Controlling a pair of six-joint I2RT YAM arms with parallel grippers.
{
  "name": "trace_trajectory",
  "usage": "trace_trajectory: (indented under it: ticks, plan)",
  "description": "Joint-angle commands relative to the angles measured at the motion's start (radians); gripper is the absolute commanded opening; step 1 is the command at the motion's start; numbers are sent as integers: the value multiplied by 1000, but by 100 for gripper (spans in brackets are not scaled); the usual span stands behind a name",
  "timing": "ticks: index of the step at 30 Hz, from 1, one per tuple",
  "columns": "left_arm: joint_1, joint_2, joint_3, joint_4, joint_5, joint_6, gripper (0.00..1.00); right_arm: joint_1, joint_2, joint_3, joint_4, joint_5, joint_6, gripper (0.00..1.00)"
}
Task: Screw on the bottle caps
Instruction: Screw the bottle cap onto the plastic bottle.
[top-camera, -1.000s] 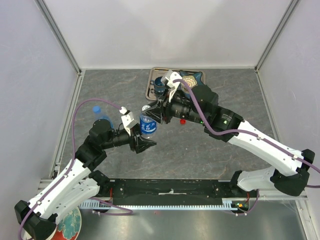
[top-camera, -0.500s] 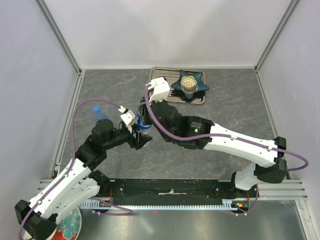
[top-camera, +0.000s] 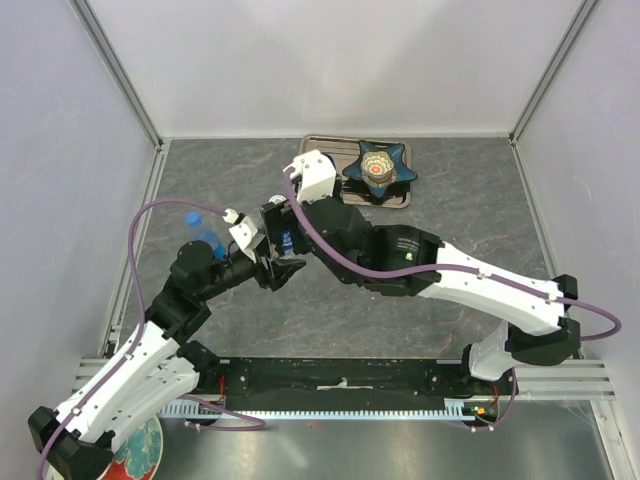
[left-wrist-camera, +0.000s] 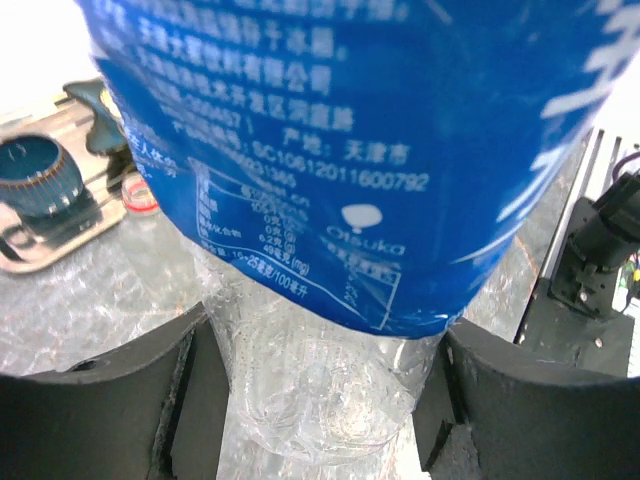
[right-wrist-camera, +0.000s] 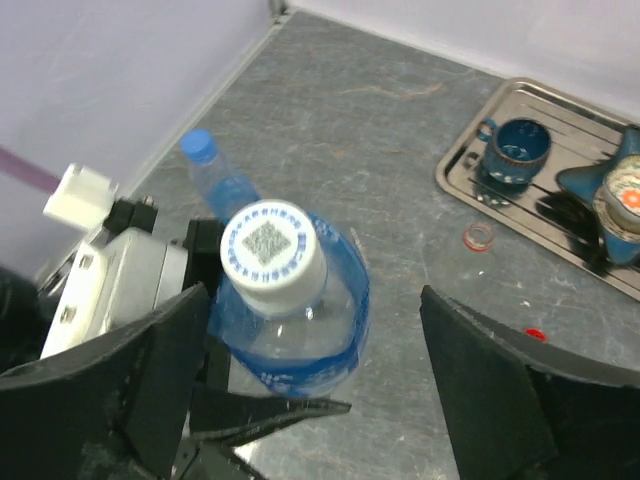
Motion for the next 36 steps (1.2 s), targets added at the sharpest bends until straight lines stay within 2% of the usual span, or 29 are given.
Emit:
trace_trajectory:
  ticks: [1, 3, 6, 8, 9, 11, 12, 15, 18, 21, 25, 36]
  plan:
    - [8, -11, 29, 130, 1, 3, 2, 18, -84, 6, -23, -205, -55, 97]
    - [8, -13, 26, 129, 29, -2, 2, 13, -143, -25, 9, -242, -99, 97]
    - [8, -11, 18, 137, 105, -17, 2, -29, -206, -45, 23, -398, -166, 97]
    - [8, -7, 15, 140, 182, -27, 2, -83, -242, -49, 25, -583, -200, 96]
    - [8, -5, 12, 138, 290, -25, 2, -105, -253, -54, 25, -663, -238, 96]
    - [8, 1, 13, 137, 399, -30, 2, -178, -287, -68, 22, -872, -278, 97]
    - [8, 1, 16, 138, 537, -24, 2, -204, -295, -78, 22, -927, -307, 97]
    - [0, 7, 24, 118, 752, -2, 2, -283, -336, -118, 40, -1148, -370, 98]
    - [-7, 15, 33, 101, 866, 12, 2, -316, -338, -128, 69, -1353, -400, 98]
    - [-15, 22, 42, 97, 930, 16, 2, -329, -339, -163, 153, -1476, -388, 98]
    - [-23, 29, 50, 77, 948, 21, 2, -336, -327, -201, 300, -1590, -317, 96]
    - [-27, 29, 59, 71, 954, 16, 2, -336, -234, -214, 428, -1664, -223, 84]
